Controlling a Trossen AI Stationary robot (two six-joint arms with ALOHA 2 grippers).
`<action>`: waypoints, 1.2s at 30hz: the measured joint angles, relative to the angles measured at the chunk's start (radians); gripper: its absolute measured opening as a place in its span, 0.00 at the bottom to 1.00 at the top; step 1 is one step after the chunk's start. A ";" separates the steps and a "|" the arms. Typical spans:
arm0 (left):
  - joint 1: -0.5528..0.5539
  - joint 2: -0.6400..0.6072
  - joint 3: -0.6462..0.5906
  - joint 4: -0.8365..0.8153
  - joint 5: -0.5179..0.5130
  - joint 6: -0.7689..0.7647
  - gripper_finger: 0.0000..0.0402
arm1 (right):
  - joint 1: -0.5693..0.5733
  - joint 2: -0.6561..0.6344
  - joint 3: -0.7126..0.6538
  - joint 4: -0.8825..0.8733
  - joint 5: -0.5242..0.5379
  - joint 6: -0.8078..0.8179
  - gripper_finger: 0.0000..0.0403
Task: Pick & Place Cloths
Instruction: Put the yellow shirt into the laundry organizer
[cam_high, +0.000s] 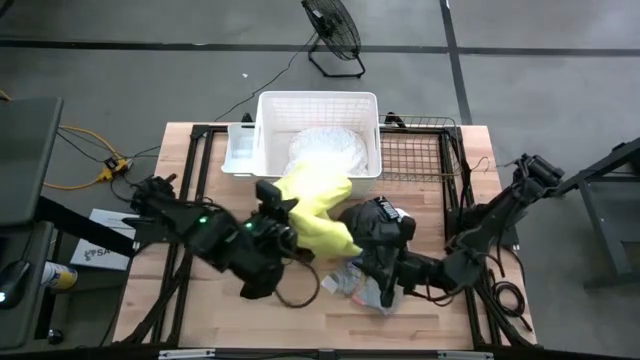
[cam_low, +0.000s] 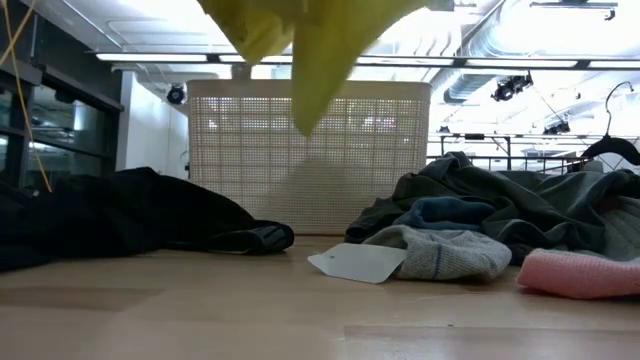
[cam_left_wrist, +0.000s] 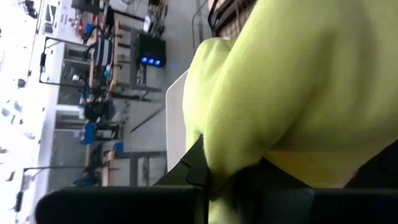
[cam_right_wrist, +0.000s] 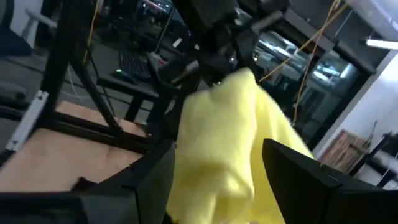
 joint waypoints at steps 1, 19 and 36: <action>0.009 0.008 0.000 0.000 -0.007 0.013 0.07 | -0.008 0.002 0.000 0.011 -0.015 -0.026 0.58; 0.053 0.054 0.000 0.152 -0.034 0.214 0.07 | -0.186 0.004 0.000 0.018 -0.133 -0.067 0.95; 0.055 0.054 0.000 0.419 -0.025 0.429 0.07 | -0.339 0.004 0.000 -0.041 -0.185 0.018 0.93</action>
